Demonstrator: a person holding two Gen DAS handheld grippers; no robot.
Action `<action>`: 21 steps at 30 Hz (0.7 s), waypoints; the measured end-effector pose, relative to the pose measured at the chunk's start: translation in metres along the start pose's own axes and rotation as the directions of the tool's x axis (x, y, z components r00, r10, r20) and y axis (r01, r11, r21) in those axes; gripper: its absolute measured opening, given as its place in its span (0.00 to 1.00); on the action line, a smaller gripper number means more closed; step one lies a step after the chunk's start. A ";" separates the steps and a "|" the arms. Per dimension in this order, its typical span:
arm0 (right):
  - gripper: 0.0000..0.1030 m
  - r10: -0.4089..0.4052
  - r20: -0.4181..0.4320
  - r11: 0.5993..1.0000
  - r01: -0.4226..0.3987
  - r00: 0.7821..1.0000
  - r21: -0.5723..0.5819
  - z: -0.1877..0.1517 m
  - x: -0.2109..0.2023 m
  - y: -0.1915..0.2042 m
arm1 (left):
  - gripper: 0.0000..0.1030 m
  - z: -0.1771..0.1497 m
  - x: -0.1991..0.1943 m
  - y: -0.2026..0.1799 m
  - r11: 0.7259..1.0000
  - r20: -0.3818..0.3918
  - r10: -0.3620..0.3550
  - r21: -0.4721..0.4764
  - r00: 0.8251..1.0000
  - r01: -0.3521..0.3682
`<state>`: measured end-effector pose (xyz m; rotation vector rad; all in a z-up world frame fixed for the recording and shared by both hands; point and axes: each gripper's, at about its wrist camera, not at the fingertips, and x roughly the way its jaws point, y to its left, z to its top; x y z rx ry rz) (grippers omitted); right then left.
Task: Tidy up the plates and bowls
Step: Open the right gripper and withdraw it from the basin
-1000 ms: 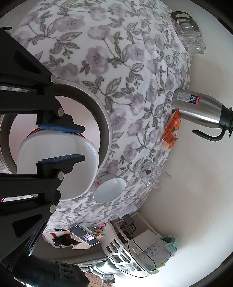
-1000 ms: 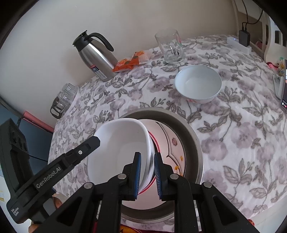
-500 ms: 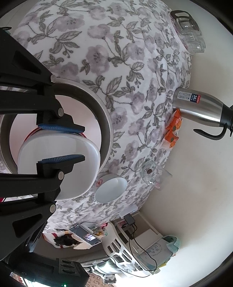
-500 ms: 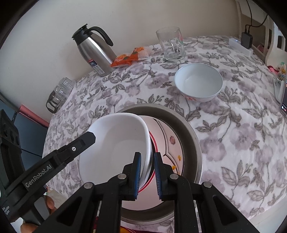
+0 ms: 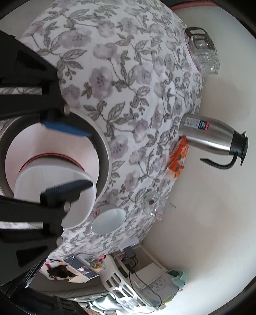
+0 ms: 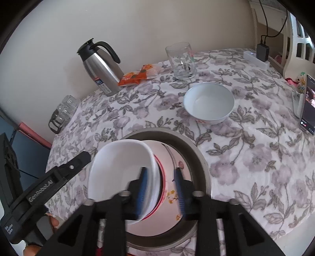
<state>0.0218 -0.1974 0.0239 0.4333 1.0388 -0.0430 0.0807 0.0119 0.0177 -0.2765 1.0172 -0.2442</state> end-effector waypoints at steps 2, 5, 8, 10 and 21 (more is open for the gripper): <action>0.49 -0.021 0.008 1.000 0.021 1.000 -0.003 0.001 0.000 -0.001 | 0.51 0.000 0.001 0.003 1.000 -0.004 0.010 -0.010 1.000 -0.010; 0.56 -0.041 0.018 0.999 0.041 0.999 -0.007 0.001 -0.001 -0.002 | 0.56 0.000 0.002 0.006 1.000 -0.011 0.020 -0.022 1.000 -0.021; 0.64 -0.056 0.024 0.998 0.056 0.998 -0.012 0.002 -0.001 -0.003 | 0.68 0.001 0.002 0.006 0.999 -0.003 0.041 -0.021 0.999 -0.041; 0.68 -0.058 0.024 0.998 0.058 0.998 -0.010 0.003 0.000 -0.004 | 0.78 0.002 0.001 0.006 0.998 0.007 0.054 -0.020 0.999 -0.053; 0.98 -0.087 0.057 0.994 0.083 0.995 0.067 0.014 0.004 -0.027 | 0.92 0.011 0.002 0.011 0.993 0.050 0.113 -0.031 0.992 -0.112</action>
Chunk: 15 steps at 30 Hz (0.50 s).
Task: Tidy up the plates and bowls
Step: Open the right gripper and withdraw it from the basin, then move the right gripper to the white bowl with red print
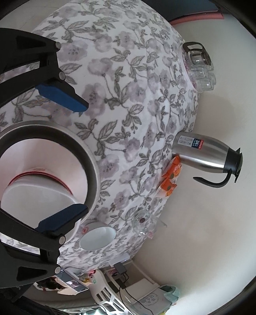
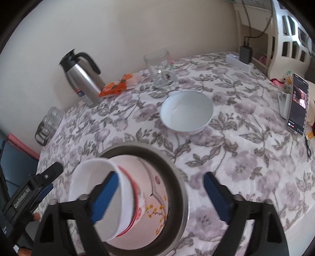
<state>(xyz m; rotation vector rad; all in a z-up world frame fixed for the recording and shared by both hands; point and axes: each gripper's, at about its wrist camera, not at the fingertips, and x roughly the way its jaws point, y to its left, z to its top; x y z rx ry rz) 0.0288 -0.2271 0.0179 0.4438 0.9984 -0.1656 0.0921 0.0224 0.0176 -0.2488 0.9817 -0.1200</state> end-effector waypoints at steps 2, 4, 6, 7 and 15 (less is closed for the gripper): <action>1.00 -0.002 0.014 1.000 0.002 1.000 0.013 0.004 0.000 -0.004 | 0.92 0.003 0.000 -0.002 1.000 0.005 -0.007 0.014 1.000 0.007; 1.00 0.005 0.030 1.000 -0.006 1.000 0.022 0.010 -0.002 -0.008 | 0.92 0.005 -0.001 -0.004 1.000 0.009 -0.008 0.021 1.000 0.008; 1.00 0.011 0.046 0.999 -0.012 0.999 0.033 0.015 -0.003 -0.011 | 0.92 0.009 -0.003 -0.010 0.999 0.016 -0.016 0.035 1.000 0.015; 1.00 0.011 0.056 0.999 -0.013 0.998 0.042 0.018 -0.003 -0.014 | 0.92 0.011 -0.005 -0.013 0.999 0.022 -0.020 0.042 1.000 0.019; 1.00 0.004 0.110 0.995 -0.014 0.994 0.095 0.037 -0.001 -0.036 | 0.92 0.025 -0.016 -0.042 0.993 0.074 -0.069 0.097 0.995 0.062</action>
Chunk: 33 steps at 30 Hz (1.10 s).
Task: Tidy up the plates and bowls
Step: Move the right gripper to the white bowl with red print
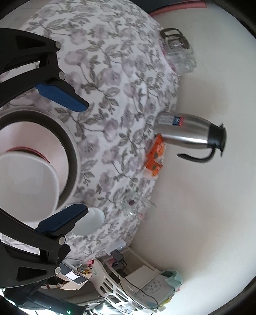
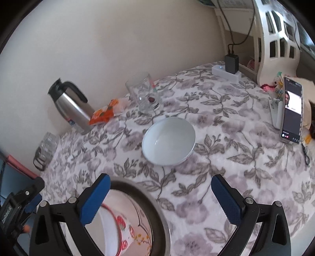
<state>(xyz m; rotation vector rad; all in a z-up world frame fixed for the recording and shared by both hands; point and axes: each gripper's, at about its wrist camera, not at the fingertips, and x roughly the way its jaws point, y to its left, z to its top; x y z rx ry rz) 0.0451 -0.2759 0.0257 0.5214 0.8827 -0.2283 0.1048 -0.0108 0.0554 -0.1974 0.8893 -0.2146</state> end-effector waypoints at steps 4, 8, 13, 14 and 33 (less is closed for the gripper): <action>1.00 0.004 0.000 0.999 -0.004 1.000 0.046 0.007 0.006 -0.018 | 0.92 0.007 0.000 -0.018 0.999 -0.001 -0.026 0.040 1.000 0.026; 1.00 -0.015 -0.004 0.998 0.015 1.000 0.066 0.012 0.011 -0.032 | 0.92 0.014 0.005 -0.037 0.994 -0.039 -0.091 0.055 0.995 0.093; 1.00 -0.022 0.035 0.997 0.019 0.999 0.075 0.020 0.012 -0.043 | 0.92 0.020 0.016 -0.066 0.992 -0.069 -0.048 0.110 0.996 0.055; 1.00 -0.017 0.047 0.997 0.014 0.999 0.079 0.022 0.012 -0.045 | 0.92 0.021 0.020 -0.073 0.991 -0.080 -0.038 0.125 0.996 0.048; 0.90 0.000 -0.012 0.992 0.002 1.000 0.127 0.038 0.043 -0.075 | 0.91 0.042 0.095 -0.134 0.980 -0.268 0.126 0.184 0.955 -0.077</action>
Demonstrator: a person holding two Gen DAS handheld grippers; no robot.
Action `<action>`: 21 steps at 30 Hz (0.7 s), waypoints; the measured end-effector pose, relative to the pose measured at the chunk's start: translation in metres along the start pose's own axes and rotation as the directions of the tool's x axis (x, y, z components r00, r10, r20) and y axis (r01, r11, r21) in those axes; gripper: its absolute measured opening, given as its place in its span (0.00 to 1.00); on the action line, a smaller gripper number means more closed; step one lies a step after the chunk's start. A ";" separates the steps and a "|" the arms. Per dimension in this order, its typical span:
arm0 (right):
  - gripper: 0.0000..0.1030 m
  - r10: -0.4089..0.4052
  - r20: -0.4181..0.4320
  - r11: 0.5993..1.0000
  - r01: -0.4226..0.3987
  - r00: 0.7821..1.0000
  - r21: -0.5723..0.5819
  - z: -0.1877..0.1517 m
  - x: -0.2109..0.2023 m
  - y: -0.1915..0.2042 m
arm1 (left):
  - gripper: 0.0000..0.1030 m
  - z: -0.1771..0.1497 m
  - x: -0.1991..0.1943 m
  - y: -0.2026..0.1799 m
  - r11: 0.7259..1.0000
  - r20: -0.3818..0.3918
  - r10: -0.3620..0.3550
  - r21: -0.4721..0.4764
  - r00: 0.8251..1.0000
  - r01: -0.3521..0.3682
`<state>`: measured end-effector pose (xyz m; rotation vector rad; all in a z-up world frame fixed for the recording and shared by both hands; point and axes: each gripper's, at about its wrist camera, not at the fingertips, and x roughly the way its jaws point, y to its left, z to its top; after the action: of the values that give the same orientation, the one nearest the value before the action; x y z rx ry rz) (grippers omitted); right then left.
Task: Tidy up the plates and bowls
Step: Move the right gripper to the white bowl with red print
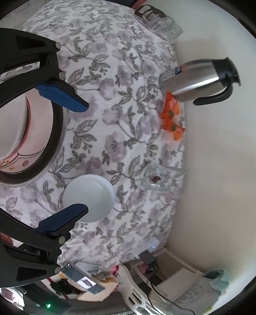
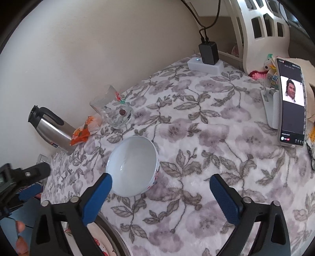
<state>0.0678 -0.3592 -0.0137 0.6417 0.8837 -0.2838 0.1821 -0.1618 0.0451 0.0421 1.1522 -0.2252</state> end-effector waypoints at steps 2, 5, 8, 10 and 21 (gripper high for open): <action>0.83 0.002 -0.010 1.000 -0.002 1.000 0.005 0.001 0.006 -0.001 | 0.84 0.004 0.012 -0.007 1.000 -0.030 0.022 0.007 0.999 -0.022; 0.77 0.013 -0.029 1.000 -0.013 0.999 0.008 0.001 0.015 -0.001 | 0.79 0.009 0.027 -0.012 1.000 -0.074 0.014 -0.009 0.997 -0.015; 0.70 0.026 -0.051 1.000 -0.026 0.998 0.011 0.001 0.025 0.000 | 0.75 0.013 0.039 -0.019 0.999 -0.098 0.029 -0.018 0.995 -0.031; 0.68 0.031 -0.069 0.999 -0.030 0.997 0.023 0.000 0.032 0.000 | 0.72 0.016 0.047 -0.023 0.999 -0.115 0.031 -0.021 0.993 -0.033; 0.50 0.040 -0.129 0.999 -0.035 0.991 0.039 0.002 0.059 0.000 | 0.62 0.021 0.097 -0.031 0.997 -0.211 0.039 -0.050 0.977 -0.051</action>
<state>0.1058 -0.3588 -0.0593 0.7164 0.9917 -0.2269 0.2326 -0.2105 -0.0317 0.0444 1.3656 -0.1512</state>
